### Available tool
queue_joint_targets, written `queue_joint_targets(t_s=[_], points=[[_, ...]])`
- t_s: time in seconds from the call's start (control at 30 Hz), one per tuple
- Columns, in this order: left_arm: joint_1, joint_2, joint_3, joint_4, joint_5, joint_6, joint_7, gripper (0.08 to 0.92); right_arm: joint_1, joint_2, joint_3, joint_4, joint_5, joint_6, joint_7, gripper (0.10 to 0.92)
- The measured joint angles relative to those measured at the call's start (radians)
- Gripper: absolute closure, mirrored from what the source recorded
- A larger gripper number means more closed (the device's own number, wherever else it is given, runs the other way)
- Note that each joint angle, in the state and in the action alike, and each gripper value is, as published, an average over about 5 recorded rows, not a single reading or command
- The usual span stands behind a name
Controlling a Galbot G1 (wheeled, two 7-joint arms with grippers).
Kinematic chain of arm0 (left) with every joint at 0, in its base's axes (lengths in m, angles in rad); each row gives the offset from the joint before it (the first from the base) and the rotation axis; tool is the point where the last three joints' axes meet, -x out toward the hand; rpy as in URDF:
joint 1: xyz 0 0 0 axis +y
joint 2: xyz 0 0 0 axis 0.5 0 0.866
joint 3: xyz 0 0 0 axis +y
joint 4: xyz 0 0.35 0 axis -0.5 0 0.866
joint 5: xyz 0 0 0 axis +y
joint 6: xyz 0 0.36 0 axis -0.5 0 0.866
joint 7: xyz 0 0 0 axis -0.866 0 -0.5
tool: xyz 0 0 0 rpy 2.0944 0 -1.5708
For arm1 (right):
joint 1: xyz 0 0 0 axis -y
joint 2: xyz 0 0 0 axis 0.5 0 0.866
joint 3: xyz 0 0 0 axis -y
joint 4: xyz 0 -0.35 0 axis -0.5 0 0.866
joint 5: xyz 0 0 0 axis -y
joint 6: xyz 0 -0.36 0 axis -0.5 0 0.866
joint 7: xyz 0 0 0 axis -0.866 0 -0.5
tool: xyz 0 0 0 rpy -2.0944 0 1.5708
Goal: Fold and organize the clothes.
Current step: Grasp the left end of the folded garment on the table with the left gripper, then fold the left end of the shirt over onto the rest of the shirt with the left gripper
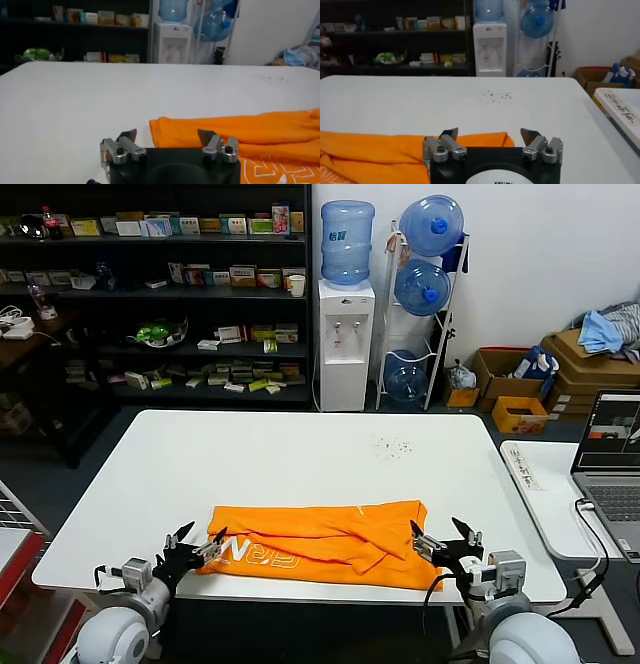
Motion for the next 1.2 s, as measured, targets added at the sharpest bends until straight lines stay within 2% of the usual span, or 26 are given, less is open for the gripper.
queue_joint_targets(t_s=[0.2,0.3,1.07,1.2], points=[[-0.026,-0.023,0.017,0.032,-0.016,0.000,-0.005,0.177,-0.011,0.011,0.010,0.004,-0.012,0.003,-0.004,0.203],[-0.032,-0.030,0.026,0.048,-0.017,-0.002,-0.005,0.205,-0.011,0.013,0.013,0.004,-0.014,0.003,-0.006,0.203],[-0.028,-0.056,0.049,0.073,0.003,-0.028,-0.011,0.852,0.005,0.013,0.019,-0.011,-0.009,0.005,-0.008,0.203],[-0.020,-0.056,0.040,0.062,0.013,-0.035,-0.011,0.891,0.013,0.017,0.015,-0.018,-0.008,0.007,-0.007,0.203]])
